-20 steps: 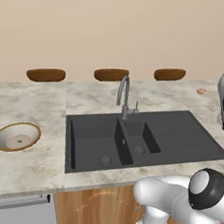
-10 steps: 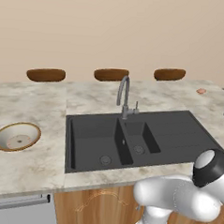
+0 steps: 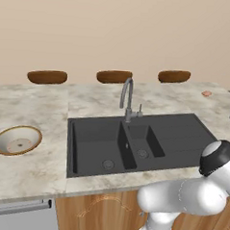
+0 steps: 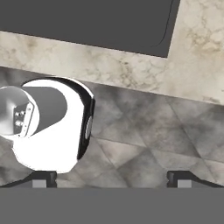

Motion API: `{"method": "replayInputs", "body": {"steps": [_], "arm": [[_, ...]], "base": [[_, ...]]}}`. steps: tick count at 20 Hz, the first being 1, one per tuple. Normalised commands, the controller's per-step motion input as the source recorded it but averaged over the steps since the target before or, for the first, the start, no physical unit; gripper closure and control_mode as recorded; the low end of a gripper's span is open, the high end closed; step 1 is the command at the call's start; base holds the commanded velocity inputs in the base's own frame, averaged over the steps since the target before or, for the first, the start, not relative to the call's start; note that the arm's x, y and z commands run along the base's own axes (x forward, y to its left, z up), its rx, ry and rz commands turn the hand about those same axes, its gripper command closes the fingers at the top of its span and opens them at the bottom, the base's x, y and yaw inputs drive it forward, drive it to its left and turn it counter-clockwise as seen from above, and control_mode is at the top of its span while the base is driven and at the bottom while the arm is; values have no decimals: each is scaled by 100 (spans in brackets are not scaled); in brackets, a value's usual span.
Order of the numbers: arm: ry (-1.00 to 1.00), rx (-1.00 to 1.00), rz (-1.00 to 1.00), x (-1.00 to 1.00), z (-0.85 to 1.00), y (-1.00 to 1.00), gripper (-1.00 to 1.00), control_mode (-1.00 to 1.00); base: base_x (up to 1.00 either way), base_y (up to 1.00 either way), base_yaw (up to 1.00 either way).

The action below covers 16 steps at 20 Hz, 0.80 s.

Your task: Pick the mug and place it in the sink. Pick the bowl and place it in the open cabinet and then close the cabinet.

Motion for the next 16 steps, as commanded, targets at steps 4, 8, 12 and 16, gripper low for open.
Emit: {"method": "replayInputs", "body": {"steps": [4, 8, 12, 16], "arm": [[2, 0, -4, -37, -36, -16, -100, -100], [-2, 0, -4, -21, -5, -41, -100, -100], [-5, 0, -1, -4, 0, -49, -100, -100], [-3, 0, 0, 0, 0, -60, -100, -100]], "base": [[0, 0, 0], [0, 0, 0], [0, 0, 0], [0, 0, 0]]}}
